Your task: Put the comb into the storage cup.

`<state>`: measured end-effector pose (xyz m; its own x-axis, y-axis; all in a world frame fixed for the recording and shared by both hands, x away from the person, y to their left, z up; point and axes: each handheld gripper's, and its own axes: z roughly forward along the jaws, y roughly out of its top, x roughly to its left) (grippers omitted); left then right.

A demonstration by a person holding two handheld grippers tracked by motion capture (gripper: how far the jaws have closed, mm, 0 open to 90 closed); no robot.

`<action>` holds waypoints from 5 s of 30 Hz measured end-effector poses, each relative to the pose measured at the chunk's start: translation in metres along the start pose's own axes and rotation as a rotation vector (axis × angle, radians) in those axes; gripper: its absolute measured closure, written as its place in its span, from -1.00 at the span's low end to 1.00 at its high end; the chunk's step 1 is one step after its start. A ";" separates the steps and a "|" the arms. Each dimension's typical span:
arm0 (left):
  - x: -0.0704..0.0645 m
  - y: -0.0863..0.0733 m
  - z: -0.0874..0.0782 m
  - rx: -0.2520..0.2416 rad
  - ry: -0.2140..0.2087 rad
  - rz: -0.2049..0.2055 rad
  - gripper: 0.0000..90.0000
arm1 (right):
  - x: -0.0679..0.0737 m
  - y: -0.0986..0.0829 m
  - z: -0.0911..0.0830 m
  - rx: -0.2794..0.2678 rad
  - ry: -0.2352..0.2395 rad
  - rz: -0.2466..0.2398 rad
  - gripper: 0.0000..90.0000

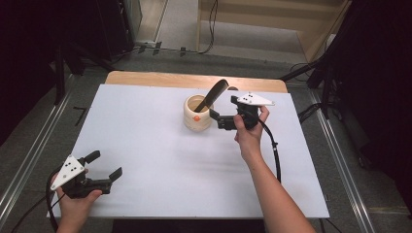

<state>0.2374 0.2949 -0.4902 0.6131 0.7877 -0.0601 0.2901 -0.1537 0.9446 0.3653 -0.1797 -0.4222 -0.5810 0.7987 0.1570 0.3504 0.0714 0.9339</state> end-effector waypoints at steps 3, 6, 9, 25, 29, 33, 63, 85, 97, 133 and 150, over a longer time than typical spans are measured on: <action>0.000 0.000 0.000 0.000 0.000 0.000 -0.99 | 0.001 -0.001 -0.006 -0.002 0.002 -0.015 -1.00; 0.000 0.000 0.000 -0.001 0.001 -0.001 -0.99 | 0.001 -0.002 -0.011 -0.006 0.006 -0.023 -1.00; 0.000 0.000 0.000 -0.001 -0.002 0.000 -0.99 | 0.001 -0.003 -0.017 -0.011 0.005 -0.029 -1.00; -0.001 0.000 0.000 -0.002 -0.003 -0.003 -0.99 | 0.003 -0.020 -0.042 0.002 -0.030 -0.063 -1.00; -0.001 0.000 0.000 0.000 -0.002 -0.001 -0.99 | 0.000 -0.024 -0.049 -0.010 -0.041 -0.054 -1.00; -0.001 0.000 0.000 0.005 0.000 0.004 -0.99 | -0.004 -0.029 -0.057 -0.010 -0.046 -0.044 -1.00; -0.001 0.000 0.000 0.004 0.000 0.006 -0.99 | -0.027 -0.061 -0.100 -0.014 -0.089 -0.020 -1.00; -0.002 0.000 -0.001 -0.001 -0.009 0.014 -1.00 | -0.037 -0.088 -0.127 -0.014 -0.128 0.001 -1.00; -0.002 -0.001 -0.001 -0.004 -0.010 0.016 -1.00 | -0.043 -0.103 -0.142 0.000 -0.147 0.009 -1.00; -0.002 -0.001 -0.001 -0.008 -0.005 0.018 -1.00 | -0.065 -0.144 -0.204 -0.008 -0.214 0.047 -1.00; -0.002 -0.002 -0.002 -0.012 0.000 0.010 -1.00 | -0.086 -0.168 -0.232 -0.066 -0.228 0.137 -1.00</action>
<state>0.2347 0.2950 -0.4912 0.6158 0.7863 -0.0506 0.2748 -0.1541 0.9491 0.1859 -0.3991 -0.5177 -0.3488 0.9125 0.2138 0.3612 -0.0796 0.9291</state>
